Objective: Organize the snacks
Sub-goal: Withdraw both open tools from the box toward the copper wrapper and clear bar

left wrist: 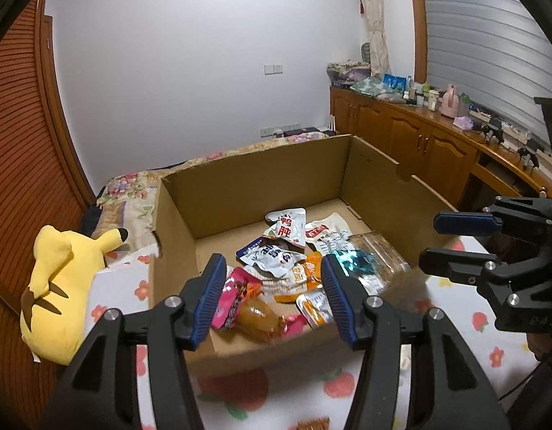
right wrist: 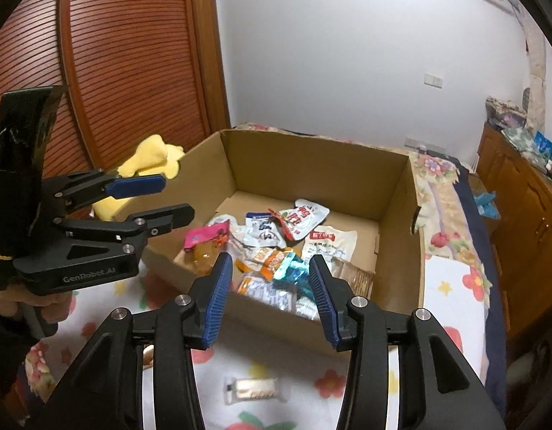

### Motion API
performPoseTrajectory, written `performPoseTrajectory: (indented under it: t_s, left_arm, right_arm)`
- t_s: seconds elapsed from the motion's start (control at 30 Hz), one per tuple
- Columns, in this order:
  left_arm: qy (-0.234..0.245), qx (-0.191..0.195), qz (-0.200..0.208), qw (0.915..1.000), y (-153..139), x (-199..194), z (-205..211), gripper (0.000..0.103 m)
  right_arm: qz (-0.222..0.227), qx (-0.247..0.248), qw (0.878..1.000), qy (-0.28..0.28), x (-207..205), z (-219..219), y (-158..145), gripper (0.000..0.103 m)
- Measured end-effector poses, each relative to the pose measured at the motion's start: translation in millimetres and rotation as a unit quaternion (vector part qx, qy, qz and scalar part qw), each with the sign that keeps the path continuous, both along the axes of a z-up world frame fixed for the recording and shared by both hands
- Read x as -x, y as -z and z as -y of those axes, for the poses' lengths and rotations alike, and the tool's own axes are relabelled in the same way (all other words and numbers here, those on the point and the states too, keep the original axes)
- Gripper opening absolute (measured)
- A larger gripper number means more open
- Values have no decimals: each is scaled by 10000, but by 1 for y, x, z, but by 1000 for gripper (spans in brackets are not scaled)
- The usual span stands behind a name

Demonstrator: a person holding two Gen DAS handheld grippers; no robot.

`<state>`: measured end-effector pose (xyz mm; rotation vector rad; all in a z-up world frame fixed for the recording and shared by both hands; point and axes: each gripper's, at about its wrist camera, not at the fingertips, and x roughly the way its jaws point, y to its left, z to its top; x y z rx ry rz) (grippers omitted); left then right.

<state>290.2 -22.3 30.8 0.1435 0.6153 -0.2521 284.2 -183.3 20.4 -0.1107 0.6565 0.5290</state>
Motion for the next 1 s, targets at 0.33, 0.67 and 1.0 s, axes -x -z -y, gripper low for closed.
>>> performPoseTrajectory:
  t_s: [0.33, 0.67, 1.0]
  left_arm:
    - [29, 100, 105, 9999, 2, 63, -21, 66]
    - [65, 67, -289, 9995, 48, 95, -28, 69]
    - [37, -13, -856, 9963, 109, 97, -23, 68]
  right_arm:
    - [53, -23, 9999, 100, 57, -2, 0, 52]
    - [-187, 115, 9996, 200, 87, -3, 33, 54]
    - [-501, 156, 9981, 308, 91, 0, 71, 54]
